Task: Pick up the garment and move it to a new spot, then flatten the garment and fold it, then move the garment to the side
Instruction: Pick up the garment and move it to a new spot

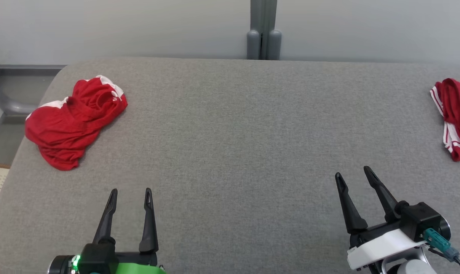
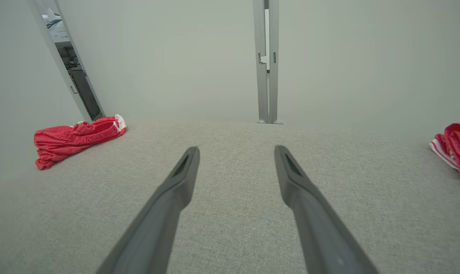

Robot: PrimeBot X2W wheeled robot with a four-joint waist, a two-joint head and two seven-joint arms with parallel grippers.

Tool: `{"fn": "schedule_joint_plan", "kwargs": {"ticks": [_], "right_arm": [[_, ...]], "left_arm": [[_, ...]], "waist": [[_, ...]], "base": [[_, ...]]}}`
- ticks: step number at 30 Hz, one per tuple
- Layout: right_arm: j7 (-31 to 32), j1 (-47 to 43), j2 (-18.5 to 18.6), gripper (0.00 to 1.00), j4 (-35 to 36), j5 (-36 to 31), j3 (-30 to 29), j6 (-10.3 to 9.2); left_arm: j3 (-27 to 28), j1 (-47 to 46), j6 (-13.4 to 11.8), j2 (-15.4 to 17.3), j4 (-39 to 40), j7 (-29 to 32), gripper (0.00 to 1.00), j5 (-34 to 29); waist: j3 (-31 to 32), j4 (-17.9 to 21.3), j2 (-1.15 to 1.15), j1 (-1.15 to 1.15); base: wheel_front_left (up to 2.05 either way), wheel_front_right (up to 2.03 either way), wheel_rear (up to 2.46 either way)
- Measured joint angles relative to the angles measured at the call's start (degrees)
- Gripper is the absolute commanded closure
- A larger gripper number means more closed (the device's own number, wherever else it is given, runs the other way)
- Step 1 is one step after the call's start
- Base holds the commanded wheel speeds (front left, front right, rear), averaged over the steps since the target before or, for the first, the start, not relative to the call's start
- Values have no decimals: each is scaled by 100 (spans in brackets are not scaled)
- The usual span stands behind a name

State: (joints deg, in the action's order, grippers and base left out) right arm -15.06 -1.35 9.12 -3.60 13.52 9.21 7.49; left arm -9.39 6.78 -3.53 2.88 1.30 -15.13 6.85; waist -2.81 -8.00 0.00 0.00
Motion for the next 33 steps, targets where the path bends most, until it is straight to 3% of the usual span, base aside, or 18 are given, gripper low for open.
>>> {"fn": "schedule_joint_plan", "kwargs": {"ticks": [19,33], "right_arm": [[1,-4,43,0,-47,43,148,0],[0,-20,51,0,-99,69,200,0]], "left_arm": [[14,110,-29,0,20,0,0,58],[13,145,-53,0,24,0,0,67]], "waist": [[-32,-1371,0,0],[10,-1696,0,0]], "base": [[0,0,0],[0,0,0]]}}
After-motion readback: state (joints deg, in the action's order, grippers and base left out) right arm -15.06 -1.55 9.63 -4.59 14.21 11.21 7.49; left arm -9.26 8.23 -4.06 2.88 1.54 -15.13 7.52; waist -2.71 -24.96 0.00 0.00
